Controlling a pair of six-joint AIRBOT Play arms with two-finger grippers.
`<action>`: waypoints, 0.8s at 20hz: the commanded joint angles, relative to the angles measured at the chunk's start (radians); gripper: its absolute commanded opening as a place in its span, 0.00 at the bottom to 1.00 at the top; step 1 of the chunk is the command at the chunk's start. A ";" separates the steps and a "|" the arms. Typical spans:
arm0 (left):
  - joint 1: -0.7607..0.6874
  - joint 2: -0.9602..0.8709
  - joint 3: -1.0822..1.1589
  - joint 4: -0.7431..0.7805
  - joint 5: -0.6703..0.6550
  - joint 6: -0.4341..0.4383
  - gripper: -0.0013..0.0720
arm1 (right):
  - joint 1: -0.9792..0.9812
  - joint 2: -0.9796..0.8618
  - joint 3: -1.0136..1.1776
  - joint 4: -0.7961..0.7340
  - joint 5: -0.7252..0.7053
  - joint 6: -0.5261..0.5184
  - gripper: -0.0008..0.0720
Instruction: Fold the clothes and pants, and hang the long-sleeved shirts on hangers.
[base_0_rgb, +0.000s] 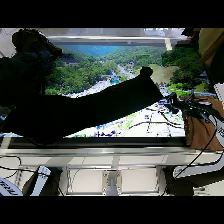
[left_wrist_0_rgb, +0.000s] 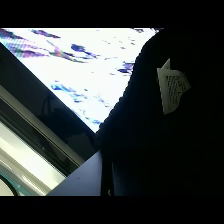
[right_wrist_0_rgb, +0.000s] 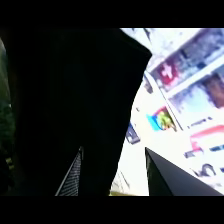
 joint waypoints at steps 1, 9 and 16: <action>0.000 0.000 0.000 0.000 0.000 0.000 0.04 | 0.070 -0.001 -0.023 0.052 -0.136 0.005 0.62; 0.000 -0.001 0.000 0.000 0.004 0.000 0.04 | 0.136 -0.001 -0.023 0.118 -0.285 0.034 0.59; 0.000 -0.001 0.000 0.000 0.003 0.000 0.04 | 0.136 -0.101 0.076 0.122 -0.207 0.032 0.56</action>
